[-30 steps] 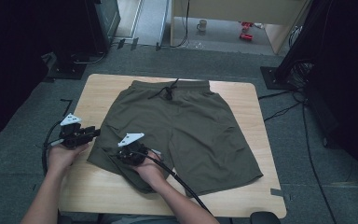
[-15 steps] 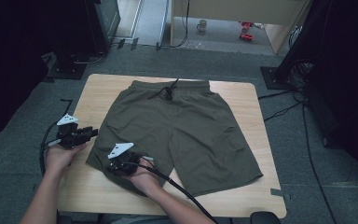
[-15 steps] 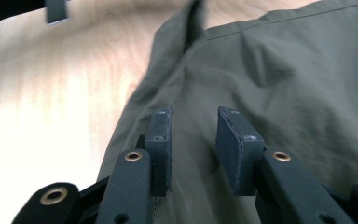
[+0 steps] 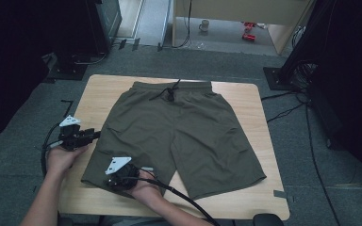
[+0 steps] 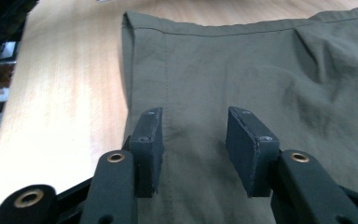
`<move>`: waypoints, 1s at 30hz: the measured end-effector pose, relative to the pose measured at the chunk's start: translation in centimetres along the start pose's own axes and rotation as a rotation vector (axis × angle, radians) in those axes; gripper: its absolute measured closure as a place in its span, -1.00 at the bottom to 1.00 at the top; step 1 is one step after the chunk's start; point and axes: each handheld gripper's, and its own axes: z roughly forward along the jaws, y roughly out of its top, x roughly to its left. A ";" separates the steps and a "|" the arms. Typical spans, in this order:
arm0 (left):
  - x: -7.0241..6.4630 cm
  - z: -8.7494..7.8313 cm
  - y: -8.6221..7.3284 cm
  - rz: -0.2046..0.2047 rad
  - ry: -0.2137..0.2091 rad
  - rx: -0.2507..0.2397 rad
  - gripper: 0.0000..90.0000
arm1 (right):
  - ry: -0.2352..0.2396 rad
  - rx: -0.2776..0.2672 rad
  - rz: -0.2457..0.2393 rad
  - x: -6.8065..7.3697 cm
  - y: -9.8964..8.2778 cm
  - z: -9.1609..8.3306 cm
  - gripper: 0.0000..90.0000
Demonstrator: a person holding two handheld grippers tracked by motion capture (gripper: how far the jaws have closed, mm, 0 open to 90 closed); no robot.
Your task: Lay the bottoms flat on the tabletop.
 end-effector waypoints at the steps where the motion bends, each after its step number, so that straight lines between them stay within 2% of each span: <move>1: 0.0 0.0 0.0 -0.002 -0.003 0.000 0.35 | 0.003 0.000 -0.001 0.0 0.0 0.0 0.21; 4: -0.1 0.1 0.1 0.001 -0.006 -0.002 0.31 | 0.028 -0.010 0.027 -0.6 0.1 -0.2 0.19; 7: -0.2 0.2 0.1 0.004 -0.004 -0.005 0.25 | -0.002 -0.045 0.024 -1.6 0.7 -1.3 0.15; 10: -0.3 0.4 0.3 0.007 0.001 -0.002 0.18 | -0.030 -0.063 0.034 -3.3 1.1 -2.8 0.05; 17: -0.9 0.9 0.6 0.036 -0.005 0.012 0.12 | -0.068 -0.042 0.079 -6.9 0.7 -5.1 -0.04; 19: -1.1 1.2 0.7 0.043 -0.002 0.017 0.10 | -0.108 -0.043 0.091 -7.9 0.5 -5.9 -0.04; 21: -1.3 1.5 0.8 0.049 0.000 0.020 0.09 | -0.120 -0.042 0.093 -8.7 0.2 -6.4 -0.03; 26: -1.9 2.0 1.1 0.064 -0.005 0.019 0.08 | -0.145 -0.039 0.133 -10.6 -0.5 -7.9 -0.03; 30: -2.0 2.5 1.3 0.063 -0.012 0.017 0.07 | -0.181 -0.037 0.145 -12.0 -1.2 -9.4 -0.04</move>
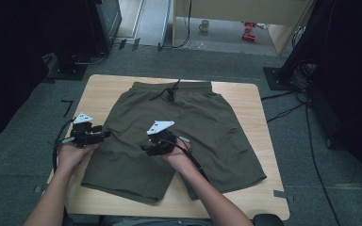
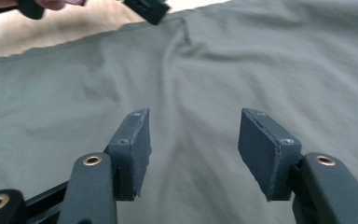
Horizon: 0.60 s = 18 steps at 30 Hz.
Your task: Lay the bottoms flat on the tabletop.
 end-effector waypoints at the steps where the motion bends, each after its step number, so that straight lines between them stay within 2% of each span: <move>1: 0.0 0.1 0.1 0.001 -0.001 0.002 0.07 | -0.009 0.001 0.003 -0.3 -0.1 -0.2 -0.04; 9: 0.1 0.7 0.6 0.021 0.005 0.013 0.07 | -0.076 0.008 0.038 -3.9 -1.5 -2.5 -0.03; 13: 0.3 1.1 1.0 0.033 0.016 0.015 0.05 | -0.109 -0.004 0.087 -6.0 -2.4 -4.2 -0.03; 16: 0.4 1.6 1.3 0.053 0.031 0.026 0.03 | -0.145 -0.004 0.098 -7.4 -3.3 -5.5 -0.03; 18: 0.6 1.9 1.5 0.051 0.016 0.029 0.02 | -0.167 -0.010 0.123 -8.5 -4.1 -6.6 -0.03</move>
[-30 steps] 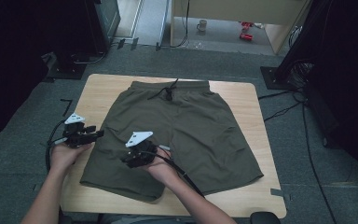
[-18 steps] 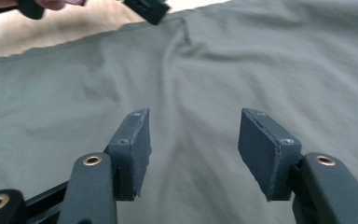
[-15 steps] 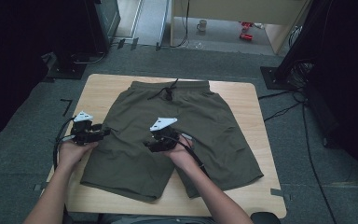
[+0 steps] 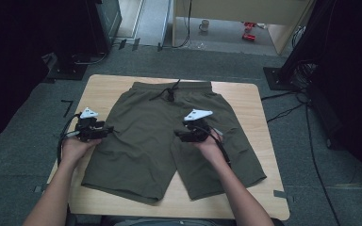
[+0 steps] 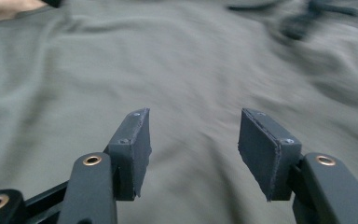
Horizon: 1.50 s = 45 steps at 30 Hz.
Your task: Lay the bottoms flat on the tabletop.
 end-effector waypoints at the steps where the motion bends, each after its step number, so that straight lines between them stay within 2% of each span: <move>1: 0.0 0.1 0.1 0.007 0.000 -0.005 0.01 | -0.014 0.000 0.016 -0.7 -0.3 -0.5 -0.03; 5: 0.2 0.5 0.4 0.023 0.017 -0.006 0.00 | -0.077 0.001 0.040 -3.3 -1.8 -2.4 -0.03; 9: 0.6 0.9 0.7 0.007 0.008 -0.008 -0.01 | -0.125 0.002 0.057 -5.1 -3.2 -3.7 -0.03; 13: 1.0 1.1 0.6 0.012 0.036 -0.016 -0.01 | -0.170 0.012 0.070 -7.2 -4.6 -5.1 -0.03; 16: 1.6 1.2 0.4 0.011 0.074 -0.007 -0.01 | -0.204 0.013 0.086 -8.8 -5.8 -6.3 -0.03; 20: 2.7 1.0 -0.1 -0.021 0.084 -0.013 0.00 | -0.236 0.030 0.081 -10.5 -7.5 -7.6 -0.03; 23: 3.3 1.0 -0.4 -0.043 0.090 -0.004 0.00 | -0.252 0.024 0.121 -11.6 -8.9 -8.5 -0.03; 29: 3.9 0.9 -0.8 -0.029 0.088 -0.011 -0.03 | -0.316 0.009 0.229 -14.0 -11.8 -10.3 0.00; 33: 4.3 0.9 -1.2 -0.006 0.107 -0.026 -0.07 | -0.372 -0.014 0.279 -15.1 -13.0 -11.1 0.04; 36: 4.2 1.0 -1.4 0.012 0.110 -0.043 -0.13 | -0.416 -0.006 0.291 -15.6 -13.6 -11.1 0.06; 42: 3.8 1.1 -1.3 -0.003 0.128 -0.043 -0.17 | -0.436 0.010 0.288 -15.6 -13.8 -10.6 0.03; 45: 3.4 1.2 -1.3 -0.009 0.136 -0.044 -0.18 | -0.426 0.008 0.317 -15.5 -13.7 -10.4 0.00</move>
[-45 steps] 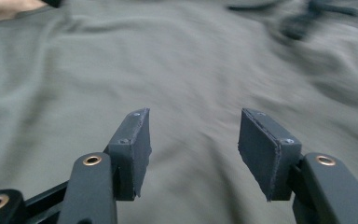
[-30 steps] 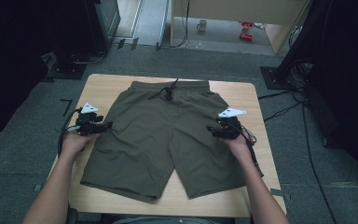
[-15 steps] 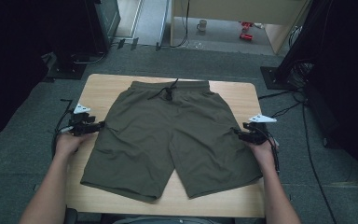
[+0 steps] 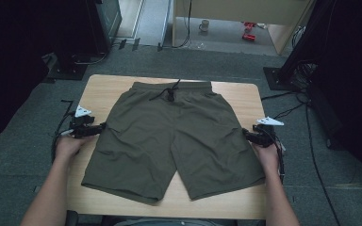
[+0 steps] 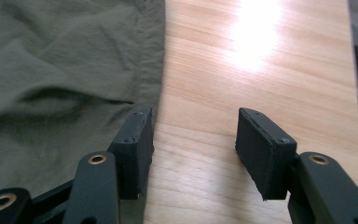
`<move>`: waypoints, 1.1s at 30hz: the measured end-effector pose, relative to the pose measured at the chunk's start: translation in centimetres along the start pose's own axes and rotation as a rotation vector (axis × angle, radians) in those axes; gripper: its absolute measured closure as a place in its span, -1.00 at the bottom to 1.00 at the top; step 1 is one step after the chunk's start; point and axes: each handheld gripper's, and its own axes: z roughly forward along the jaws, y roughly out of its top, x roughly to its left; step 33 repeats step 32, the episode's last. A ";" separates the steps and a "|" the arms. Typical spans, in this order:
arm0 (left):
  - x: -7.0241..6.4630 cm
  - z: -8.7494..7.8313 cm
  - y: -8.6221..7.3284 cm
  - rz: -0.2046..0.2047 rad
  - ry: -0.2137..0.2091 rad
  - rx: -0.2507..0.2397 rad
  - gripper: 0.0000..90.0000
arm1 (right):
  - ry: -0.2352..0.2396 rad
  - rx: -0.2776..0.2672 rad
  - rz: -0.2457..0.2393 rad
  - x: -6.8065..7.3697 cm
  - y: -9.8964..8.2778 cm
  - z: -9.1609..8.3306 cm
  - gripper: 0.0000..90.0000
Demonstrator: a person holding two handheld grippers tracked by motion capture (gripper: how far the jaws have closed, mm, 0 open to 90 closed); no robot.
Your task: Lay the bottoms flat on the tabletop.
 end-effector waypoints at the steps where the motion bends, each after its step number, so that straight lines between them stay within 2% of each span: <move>1: -0.2 0.0 0.0 -0.006 0.006 0.000 -0.18 | 0.007 0.003 0.013 0.1 0.0 0.0 -0.06; 5: -1.0 0.2 0.2 -0.024 0.031 0.010 -0.33 | -0.002 0.009 0.013 0.9 0.0 0.1 -0.17; 8: -1.1 0.3 0.2 -0.032 0.039 0.012 -0.37 | -0.023 0.020 0.030 0.9 0.0 0.1 -0.39; 19: -1.3 0.4 0.3 -0.055 0.066 0.019 -0.49 | -0.038 0.027 0.043 1.3 -0.1 0.0 -0.49; 24: -1.3 0.5 0.3 -0.066 0.081 0.025 -0.58 | -0.061 0.041 0.064 1.3 -0.1 0.1 -0.69; 33: -1.3 0.6 0.3 -0.082 0.100 0.034 -0.69 | -0.086 0.045 0.084 1.5 -0.2 0.0 -0.73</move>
